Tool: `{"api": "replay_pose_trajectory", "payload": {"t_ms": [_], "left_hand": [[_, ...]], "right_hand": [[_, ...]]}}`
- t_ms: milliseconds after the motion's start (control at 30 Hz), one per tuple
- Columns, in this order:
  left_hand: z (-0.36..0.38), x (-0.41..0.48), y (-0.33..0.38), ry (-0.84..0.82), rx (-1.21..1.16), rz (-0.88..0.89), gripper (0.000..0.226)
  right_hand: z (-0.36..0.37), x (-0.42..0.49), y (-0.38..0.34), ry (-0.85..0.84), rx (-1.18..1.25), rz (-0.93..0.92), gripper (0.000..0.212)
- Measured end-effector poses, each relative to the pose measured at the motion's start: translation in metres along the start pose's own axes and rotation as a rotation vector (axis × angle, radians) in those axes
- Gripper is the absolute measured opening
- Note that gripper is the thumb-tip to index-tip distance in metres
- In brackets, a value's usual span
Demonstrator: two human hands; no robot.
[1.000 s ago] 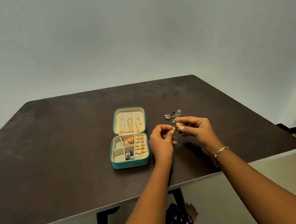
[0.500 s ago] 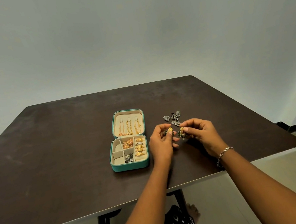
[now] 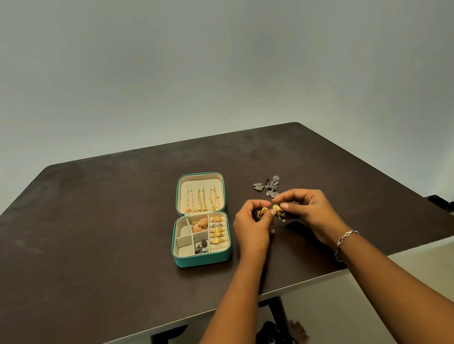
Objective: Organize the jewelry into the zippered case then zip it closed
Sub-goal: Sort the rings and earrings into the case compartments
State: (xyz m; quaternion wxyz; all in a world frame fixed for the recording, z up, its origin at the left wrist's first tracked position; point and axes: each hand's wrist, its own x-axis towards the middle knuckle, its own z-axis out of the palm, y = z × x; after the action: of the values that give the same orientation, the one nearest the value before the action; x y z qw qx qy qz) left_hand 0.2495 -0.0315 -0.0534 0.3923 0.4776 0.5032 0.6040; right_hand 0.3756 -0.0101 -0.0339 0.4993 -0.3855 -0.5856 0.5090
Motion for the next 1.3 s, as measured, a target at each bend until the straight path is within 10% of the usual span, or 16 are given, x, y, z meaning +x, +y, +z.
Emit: {"api": "replay_pose_trajectory", "payload": {"t_ms": [1000,1300], "left_hand": [[-0.039,-0.019,0.051,0.025,-0.044,0.123,0.027],[-0.111,-0.008,0.055,0.325,0.022,0.292,0.022]], "right_hand": [[0.038,-0.012,-0.032,-0.074,-0.038,-0.021,0.016],[0.066,-0.011,-0.043,-0.1,-0.252,-0.036,0.021]]}}
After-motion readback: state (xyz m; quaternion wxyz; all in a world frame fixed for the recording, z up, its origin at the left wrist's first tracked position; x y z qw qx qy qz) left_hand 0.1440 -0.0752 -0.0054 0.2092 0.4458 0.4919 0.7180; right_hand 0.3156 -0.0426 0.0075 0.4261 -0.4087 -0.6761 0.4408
